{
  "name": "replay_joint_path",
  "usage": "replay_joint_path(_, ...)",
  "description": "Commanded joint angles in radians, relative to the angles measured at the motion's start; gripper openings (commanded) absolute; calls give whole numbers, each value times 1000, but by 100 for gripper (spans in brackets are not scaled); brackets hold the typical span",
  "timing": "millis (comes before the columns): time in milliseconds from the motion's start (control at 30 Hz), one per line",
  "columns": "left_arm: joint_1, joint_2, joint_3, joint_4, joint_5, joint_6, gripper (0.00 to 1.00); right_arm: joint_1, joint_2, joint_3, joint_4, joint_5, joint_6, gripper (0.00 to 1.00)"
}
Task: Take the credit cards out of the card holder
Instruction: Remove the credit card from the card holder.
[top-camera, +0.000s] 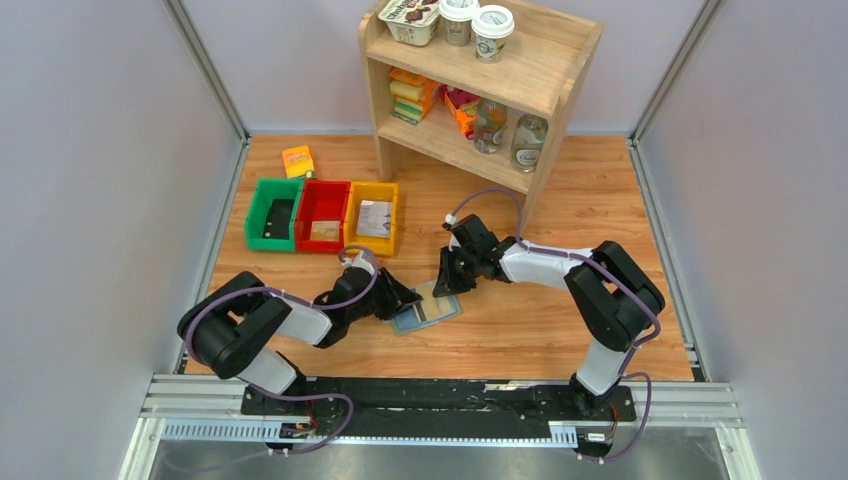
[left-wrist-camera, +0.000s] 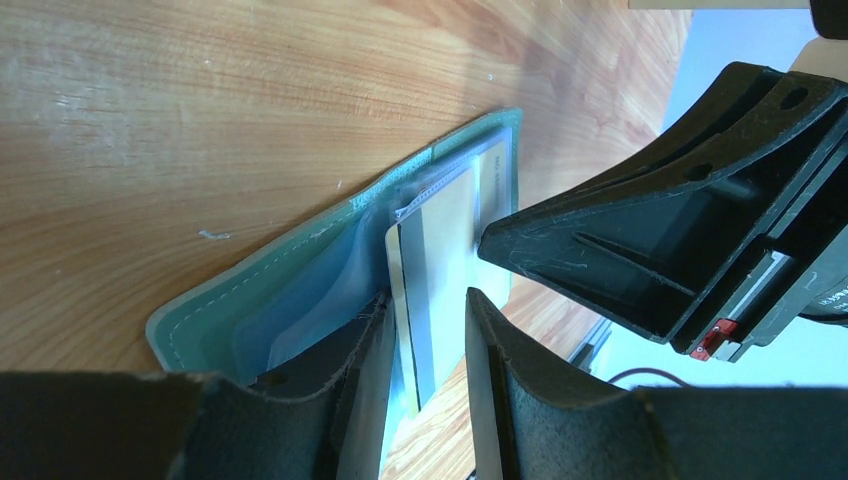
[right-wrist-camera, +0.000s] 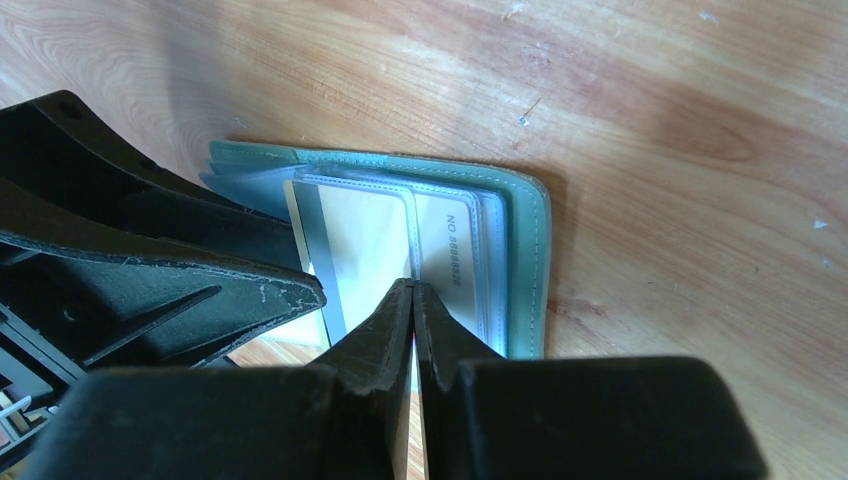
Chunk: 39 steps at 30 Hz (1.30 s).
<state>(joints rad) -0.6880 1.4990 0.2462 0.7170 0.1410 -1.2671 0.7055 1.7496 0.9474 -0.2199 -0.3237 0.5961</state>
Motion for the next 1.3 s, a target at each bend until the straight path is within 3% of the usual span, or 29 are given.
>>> replay_joint_path(0,-4,76,-42,96,-21,-3,41,2,57,-35,-104,104,-50,8)
replay_joint_path(100,-4,139,-67,223,-24,-26,41,2,56,-36,-104,103,-51,8)
replay_joint_path(300,-4,326,-120,654,-3,-69,39,2,54,-38,-102,101,-51,7)
replay_joint_path(367,-4,349,-130,697,0,-69,38,2,54,-38,-101,100,-50,7)
replay_joint_path(767,-4,141,-130,674,28,2,25,2,57,-36,-99,100,-51,7)
replay_joint_path(1267,-38,202,-18,598,69,26,30,2,56,-38,-98,98,-51,6)
